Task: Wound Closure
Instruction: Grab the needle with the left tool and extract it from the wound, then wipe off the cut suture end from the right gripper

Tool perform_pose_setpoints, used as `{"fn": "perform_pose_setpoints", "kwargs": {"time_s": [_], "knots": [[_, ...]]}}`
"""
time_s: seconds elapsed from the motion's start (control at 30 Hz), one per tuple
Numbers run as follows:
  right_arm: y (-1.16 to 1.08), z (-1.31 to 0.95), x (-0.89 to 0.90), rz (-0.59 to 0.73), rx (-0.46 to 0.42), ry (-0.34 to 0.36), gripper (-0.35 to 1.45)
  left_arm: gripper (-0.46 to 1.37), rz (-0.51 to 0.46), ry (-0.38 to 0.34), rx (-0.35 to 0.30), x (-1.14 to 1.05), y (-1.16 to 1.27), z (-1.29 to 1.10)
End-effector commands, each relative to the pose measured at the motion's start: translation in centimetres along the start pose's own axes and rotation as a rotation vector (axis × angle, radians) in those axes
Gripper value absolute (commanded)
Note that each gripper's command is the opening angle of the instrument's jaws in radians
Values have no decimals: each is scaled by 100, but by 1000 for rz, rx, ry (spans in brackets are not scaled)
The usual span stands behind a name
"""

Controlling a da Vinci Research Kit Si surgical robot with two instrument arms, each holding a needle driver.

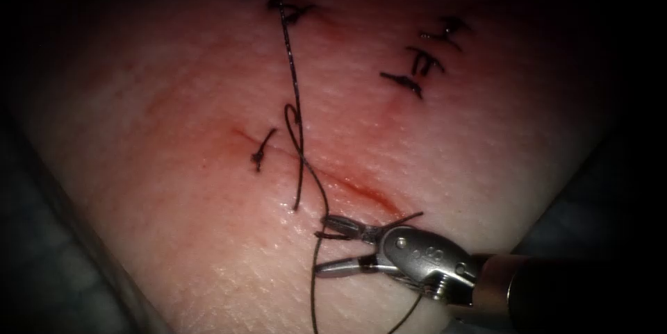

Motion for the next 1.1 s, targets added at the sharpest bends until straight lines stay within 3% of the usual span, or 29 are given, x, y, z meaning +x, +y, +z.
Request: {"fn": "perform_pose_setpoints", "kwargs": {"time_s": [0.03,0.5,0.77,0.97,1.1], "knots": [[2,-2,3,-3,-2,0,57,-35,1,-3,0,-5,5,-3],[21,-31,34,-24,-10,-10,60,-35,8,-83,17,-57,76,-35],[35,-61,54,-50,-37,-29,63,-35,18,-134,31,-111,126,-55],[43,-75,59,-45,-43,-12,69,-35,-1,-135,39,-133,139,-62],[50,-90,56,-91,-55,11,77,-35,-8,-134,33,-133,135,-69]]}}
